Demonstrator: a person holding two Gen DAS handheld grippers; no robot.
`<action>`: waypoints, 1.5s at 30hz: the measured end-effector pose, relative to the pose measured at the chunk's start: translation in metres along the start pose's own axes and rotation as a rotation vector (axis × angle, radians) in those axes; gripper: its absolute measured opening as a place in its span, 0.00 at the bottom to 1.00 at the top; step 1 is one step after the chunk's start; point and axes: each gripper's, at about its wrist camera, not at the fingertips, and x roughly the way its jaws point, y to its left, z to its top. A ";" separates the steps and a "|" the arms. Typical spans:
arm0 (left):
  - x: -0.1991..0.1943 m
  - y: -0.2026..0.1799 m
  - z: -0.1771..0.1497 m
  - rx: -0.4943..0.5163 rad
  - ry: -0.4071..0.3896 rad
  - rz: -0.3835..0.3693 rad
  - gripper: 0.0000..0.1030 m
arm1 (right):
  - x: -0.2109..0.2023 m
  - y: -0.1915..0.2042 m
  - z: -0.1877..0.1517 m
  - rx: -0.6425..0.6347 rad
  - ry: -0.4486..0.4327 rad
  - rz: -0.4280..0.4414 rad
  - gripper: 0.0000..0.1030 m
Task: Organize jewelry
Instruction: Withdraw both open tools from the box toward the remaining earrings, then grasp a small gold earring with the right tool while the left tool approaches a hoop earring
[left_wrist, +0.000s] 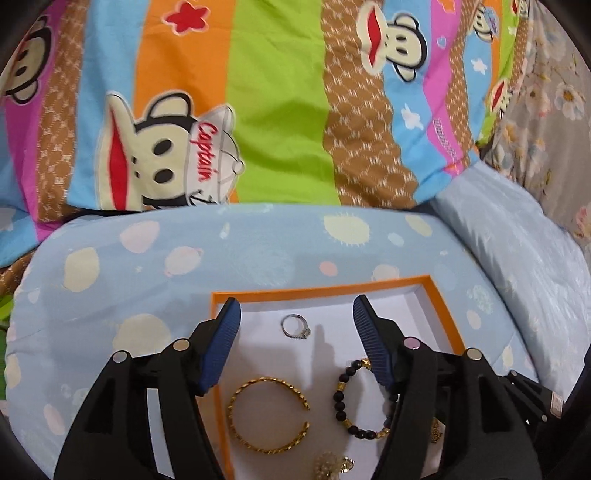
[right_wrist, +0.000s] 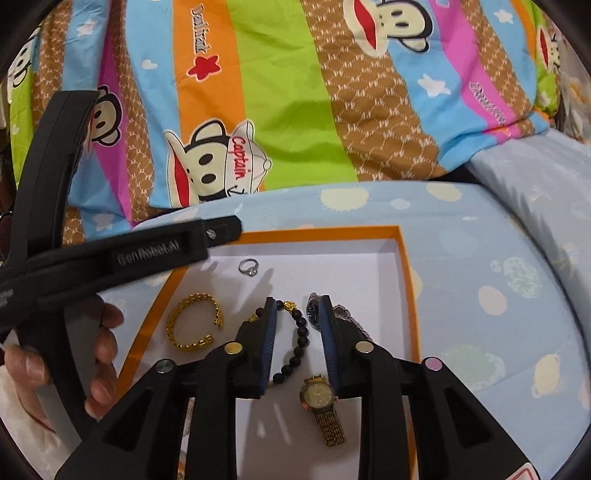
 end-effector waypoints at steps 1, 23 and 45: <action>-0.007 0.003 0.000 -0.010 -0.013 -0.003 0.60 | -0.008 0.000 -0.002 -0.002 -0.013 -0.003 0.29; -0.123 0.043 -0.174 -0.067 0.003 0.055 0.72 | -0.092 0.026 -0.128 0.012 0.081 0.007 0.33; -0.128 0.058 -0.191 -0.140 0.009 0.110 0.72 | -0.037 0.083 -0.103 -0.023 0.148 0.074 0.20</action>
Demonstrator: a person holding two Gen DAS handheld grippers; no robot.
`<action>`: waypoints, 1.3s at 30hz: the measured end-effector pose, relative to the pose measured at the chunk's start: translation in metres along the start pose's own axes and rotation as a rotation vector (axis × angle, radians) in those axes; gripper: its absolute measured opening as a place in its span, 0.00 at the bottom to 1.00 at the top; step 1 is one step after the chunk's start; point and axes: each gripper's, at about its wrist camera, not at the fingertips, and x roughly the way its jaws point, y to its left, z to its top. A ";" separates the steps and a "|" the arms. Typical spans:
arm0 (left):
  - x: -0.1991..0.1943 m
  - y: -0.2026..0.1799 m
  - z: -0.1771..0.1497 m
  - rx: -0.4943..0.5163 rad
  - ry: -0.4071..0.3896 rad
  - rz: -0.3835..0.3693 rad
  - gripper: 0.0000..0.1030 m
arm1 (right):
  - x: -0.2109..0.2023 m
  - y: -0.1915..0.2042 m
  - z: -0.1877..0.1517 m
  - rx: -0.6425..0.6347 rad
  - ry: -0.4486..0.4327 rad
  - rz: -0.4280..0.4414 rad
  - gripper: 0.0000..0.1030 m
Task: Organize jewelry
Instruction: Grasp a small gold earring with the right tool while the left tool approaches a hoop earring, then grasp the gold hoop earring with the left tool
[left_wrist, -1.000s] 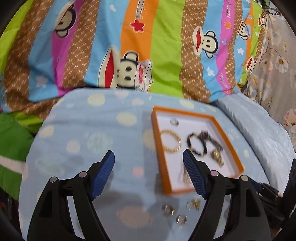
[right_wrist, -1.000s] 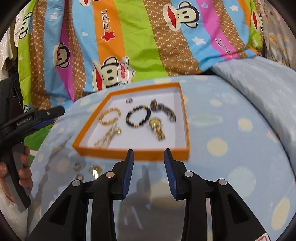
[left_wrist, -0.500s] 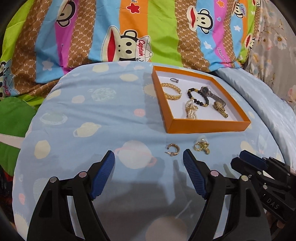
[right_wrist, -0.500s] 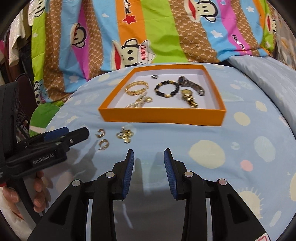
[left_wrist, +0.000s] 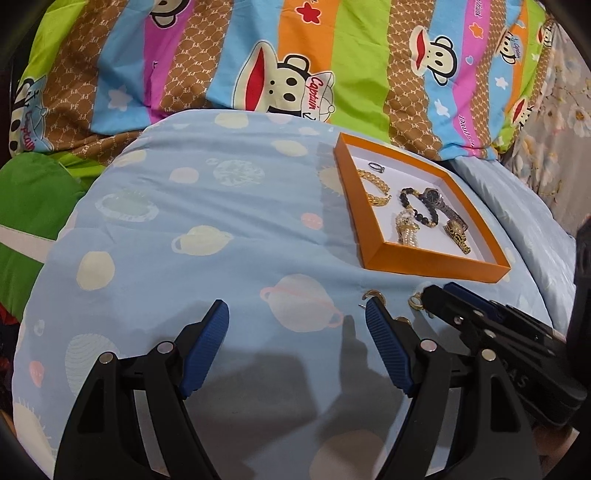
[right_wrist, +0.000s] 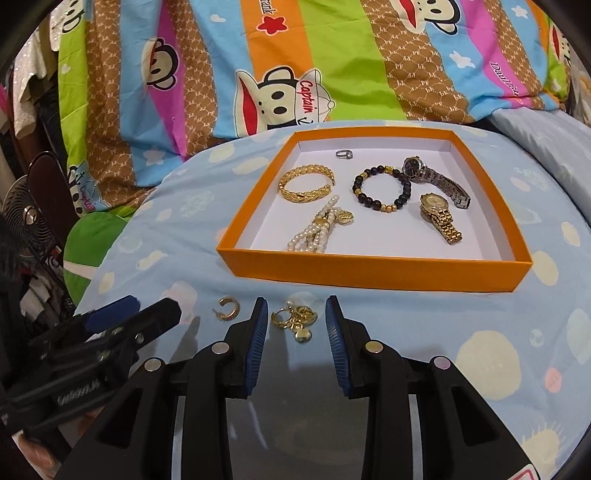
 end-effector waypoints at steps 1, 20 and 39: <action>0.000 -0.001 0.000 0.007 -0.002 0.000 0.72 | 0.003 0.000 0.000 0.000 0.015 0.003 0.13; -0.001 -0.036 -0.011 0.099 0.036 -0.111 0.72 | -0.051 -0.036 -0.033 0.047 -0.074 -0.081 0.05; 0.016 -0.065 -0.013 0.174 0.067 -0.060 0.16 | -0.051 -0.038 -0.037 0.050 -0.068 -0.051 0.05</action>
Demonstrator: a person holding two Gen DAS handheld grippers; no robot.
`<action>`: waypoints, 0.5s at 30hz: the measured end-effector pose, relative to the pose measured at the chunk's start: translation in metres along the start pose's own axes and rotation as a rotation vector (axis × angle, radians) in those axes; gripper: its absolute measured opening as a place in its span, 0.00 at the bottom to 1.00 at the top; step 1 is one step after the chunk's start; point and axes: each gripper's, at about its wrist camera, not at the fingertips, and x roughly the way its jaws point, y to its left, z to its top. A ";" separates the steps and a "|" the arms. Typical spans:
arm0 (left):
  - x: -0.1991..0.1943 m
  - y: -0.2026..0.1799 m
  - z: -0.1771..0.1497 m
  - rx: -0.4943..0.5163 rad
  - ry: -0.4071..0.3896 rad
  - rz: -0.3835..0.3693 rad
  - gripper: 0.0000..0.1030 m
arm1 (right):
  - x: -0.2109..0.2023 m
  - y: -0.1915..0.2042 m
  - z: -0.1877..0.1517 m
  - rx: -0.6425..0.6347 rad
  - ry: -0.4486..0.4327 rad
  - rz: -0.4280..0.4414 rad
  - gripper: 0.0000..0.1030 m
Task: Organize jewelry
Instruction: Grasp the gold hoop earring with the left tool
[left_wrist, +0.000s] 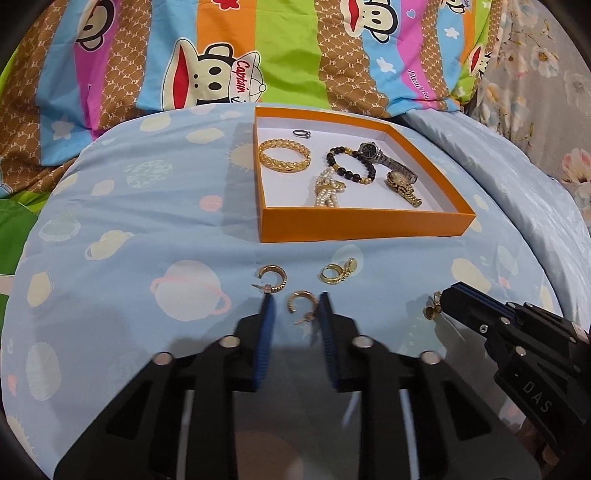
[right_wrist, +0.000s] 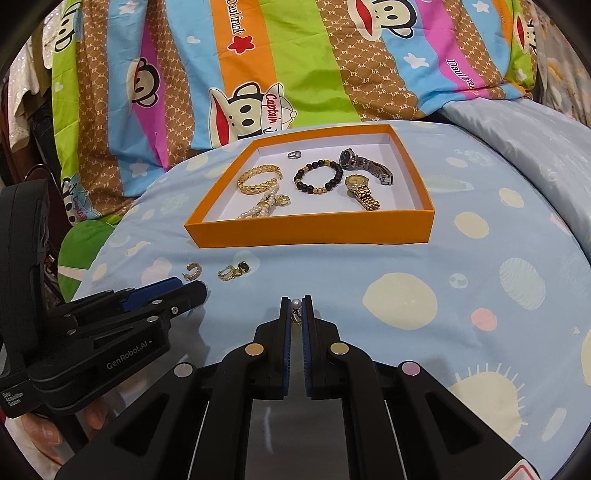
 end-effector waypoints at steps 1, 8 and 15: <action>0.000 0.001 0.000 -0.003 -0.001 -0.005 0.16 | 0.000 0.000 0.000 0.002 -0.001 0.002 0.05; -0.007 0.001 -0.002 -0.003 -0.018 -0.027 0.16 | -0.006 0.000 0.001 -0.002 -0.016 0.001 0.05; -0.027 0.003 0.010 -0.026 -0.059 -0.064 0.16 | -0.025 -0.005 0.017 0.008 -0.072 0.013 0.05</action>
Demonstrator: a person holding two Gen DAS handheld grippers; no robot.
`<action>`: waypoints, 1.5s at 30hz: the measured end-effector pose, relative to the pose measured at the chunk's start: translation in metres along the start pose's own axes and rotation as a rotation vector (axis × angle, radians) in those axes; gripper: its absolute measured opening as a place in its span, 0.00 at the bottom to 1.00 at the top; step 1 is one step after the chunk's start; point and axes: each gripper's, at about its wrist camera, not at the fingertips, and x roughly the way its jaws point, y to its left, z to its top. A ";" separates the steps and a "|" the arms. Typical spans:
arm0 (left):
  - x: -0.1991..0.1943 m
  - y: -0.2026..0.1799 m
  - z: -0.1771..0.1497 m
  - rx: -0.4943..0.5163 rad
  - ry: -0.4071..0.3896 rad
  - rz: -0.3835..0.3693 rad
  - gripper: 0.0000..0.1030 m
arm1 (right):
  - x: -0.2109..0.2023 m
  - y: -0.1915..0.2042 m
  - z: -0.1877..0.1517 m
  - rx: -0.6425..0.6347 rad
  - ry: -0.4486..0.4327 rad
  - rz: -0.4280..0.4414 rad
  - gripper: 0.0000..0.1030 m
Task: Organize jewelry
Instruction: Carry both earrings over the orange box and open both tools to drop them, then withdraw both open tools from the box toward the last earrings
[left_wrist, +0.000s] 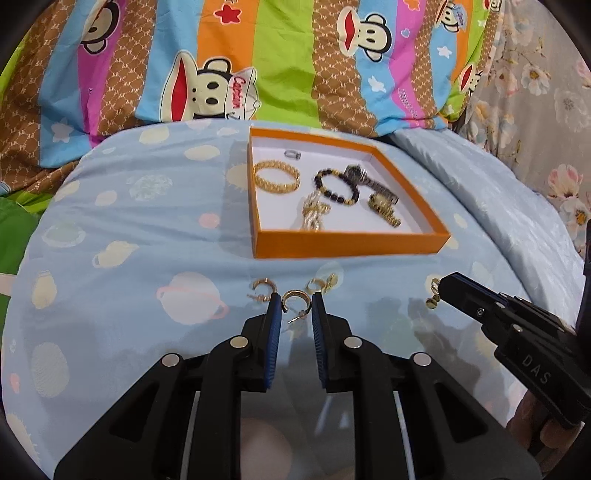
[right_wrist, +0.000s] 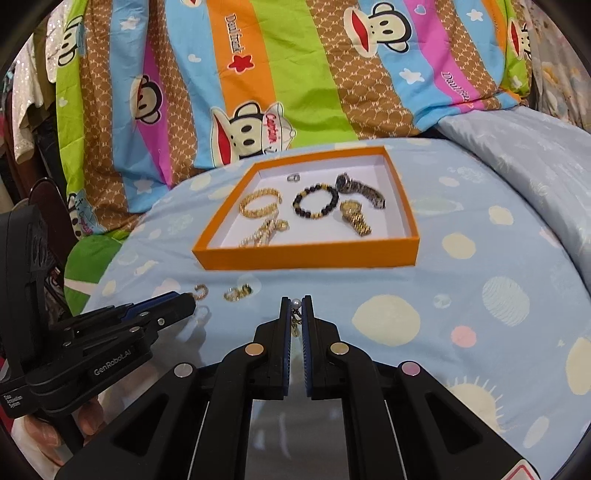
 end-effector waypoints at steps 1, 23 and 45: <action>-0.003 -0.001 0.006 0.004 -0.013 -0.005 0.16 | -0.002 -0.001 0.005 -0.001 -0.011 0.001 0.05; 0.083 -0.012 0.080 0.023 -0.017 0.010 0.16 | 0.074 -0.019 0.066 0.007 0.008 -0.004 0.05; 0.015 0.059 0.060 -0.168 -0.139 0.046 0.46 | 0.027 -0.025 0.031 0.055 -0.036 -0.009 0.21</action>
